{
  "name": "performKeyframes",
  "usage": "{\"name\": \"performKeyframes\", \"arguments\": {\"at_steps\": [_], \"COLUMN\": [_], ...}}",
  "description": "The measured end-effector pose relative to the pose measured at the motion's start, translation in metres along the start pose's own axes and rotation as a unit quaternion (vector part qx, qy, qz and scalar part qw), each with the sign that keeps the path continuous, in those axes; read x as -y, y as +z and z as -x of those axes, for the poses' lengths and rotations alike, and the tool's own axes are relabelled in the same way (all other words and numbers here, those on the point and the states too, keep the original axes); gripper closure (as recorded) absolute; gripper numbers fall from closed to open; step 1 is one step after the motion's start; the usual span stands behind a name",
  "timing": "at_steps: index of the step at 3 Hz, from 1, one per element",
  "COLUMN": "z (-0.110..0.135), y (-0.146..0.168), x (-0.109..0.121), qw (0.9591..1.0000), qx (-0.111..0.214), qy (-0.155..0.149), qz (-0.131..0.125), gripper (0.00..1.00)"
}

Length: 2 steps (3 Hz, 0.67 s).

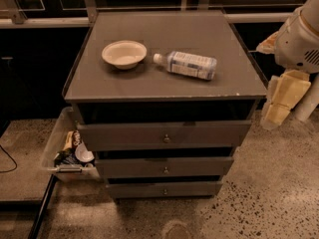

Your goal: Open top drawer

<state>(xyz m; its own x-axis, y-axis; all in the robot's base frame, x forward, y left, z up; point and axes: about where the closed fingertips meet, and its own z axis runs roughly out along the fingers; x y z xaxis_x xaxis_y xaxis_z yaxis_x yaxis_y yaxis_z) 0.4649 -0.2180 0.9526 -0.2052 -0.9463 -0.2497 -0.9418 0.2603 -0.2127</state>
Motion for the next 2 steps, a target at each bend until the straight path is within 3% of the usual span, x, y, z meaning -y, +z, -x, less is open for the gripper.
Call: {"name": "performKeyframes", "arguments": {"at_steps": [1, 2], "z": [-0.009, -0.021], "y": [0.032, 0.072], "x": [-0.007, -0.017], "qw": [0.9998, 0.9988], "qx": [0.012, 0.042], "qy": [-0.005, -0.026], "qz": [0.011, 0.008], "gripper": [0.00, 0.00]}}
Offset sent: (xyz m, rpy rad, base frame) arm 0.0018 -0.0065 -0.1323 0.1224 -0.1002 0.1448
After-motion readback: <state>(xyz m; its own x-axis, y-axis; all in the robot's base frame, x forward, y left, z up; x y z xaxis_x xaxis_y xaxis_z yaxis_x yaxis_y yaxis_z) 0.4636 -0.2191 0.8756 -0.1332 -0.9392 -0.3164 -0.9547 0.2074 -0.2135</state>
